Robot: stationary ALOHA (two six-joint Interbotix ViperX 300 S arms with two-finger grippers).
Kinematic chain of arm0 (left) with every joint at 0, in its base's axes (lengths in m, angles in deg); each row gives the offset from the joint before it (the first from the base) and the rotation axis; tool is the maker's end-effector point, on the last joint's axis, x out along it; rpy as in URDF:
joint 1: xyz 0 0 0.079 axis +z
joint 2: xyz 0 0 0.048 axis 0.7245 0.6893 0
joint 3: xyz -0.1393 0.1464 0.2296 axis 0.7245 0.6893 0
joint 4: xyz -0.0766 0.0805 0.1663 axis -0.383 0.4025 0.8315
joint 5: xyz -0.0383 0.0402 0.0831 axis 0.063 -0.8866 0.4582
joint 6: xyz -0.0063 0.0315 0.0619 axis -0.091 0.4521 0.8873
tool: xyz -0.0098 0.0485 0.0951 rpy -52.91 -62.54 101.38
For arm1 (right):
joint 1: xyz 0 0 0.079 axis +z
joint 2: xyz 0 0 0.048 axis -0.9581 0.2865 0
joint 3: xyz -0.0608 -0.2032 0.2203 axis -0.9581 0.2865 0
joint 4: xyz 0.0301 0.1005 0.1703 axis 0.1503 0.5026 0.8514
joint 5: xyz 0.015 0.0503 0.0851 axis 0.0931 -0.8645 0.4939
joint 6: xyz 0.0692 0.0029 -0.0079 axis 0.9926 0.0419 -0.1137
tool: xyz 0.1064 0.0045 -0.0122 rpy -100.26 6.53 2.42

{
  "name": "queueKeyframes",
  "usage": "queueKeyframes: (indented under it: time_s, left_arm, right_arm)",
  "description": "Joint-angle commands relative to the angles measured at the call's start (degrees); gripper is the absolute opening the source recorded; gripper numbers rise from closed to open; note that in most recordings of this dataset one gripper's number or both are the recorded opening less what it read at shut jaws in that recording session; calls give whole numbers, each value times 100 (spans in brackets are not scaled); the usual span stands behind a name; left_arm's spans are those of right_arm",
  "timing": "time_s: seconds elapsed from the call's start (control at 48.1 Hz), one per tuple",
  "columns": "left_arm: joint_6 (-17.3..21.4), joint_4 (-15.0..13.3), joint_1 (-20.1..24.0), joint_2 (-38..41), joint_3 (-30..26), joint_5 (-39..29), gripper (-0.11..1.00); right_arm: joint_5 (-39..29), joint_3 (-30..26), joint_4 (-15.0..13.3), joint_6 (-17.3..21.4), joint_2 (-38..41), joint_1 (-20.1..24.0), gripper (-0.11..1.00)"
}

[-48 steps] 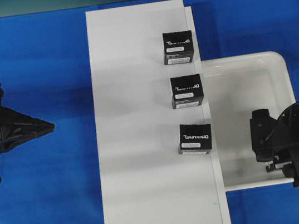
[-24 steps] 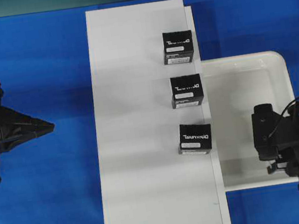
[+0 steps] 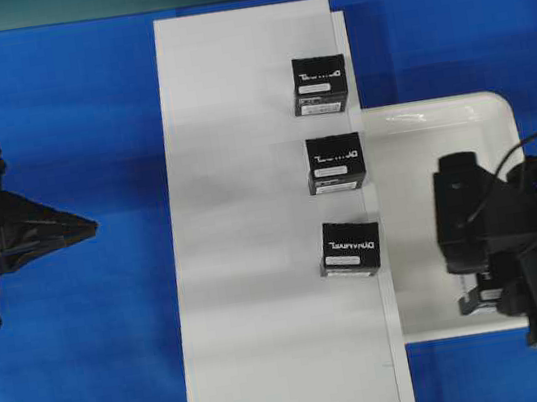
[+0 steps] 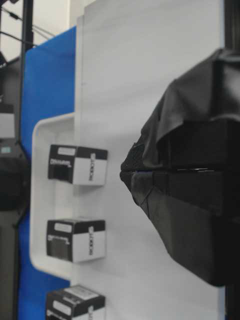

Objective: Place the box from the white plastic tray onto the white base.
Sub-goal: 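Close the right gripper on the box and lift it, then carry the box left onto the white base below the row of boxes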

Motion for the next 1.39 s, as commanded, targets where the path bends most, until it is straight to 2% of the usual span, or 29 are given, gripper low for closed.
queueKeyframes:
  time_s: [0.0,0.353,0.727,0.997,1.371]
  left_arm:
    - [-9,18,-26,18,-114,35,-7]
    - [-18,18,-123,0,-123,26,-7]
    - [-9,18,-299,-114,-123,26,-7]
    - [-9,18,-316,-308,-141,-246,-7]
    - [-9,18,-413,-413,-141,-404,-7]
  right_arm:
    - [-44,-378,9,0,202,9,60]
    - [-53,-1336,-18,-9,1248,0,60]
    - [-62,-2065,-26,-18,2250,0,60]
    - [-26,-2215,-26,-26,2628,9,60]
    - [290,-2021,-26,-44,2962,18,60]
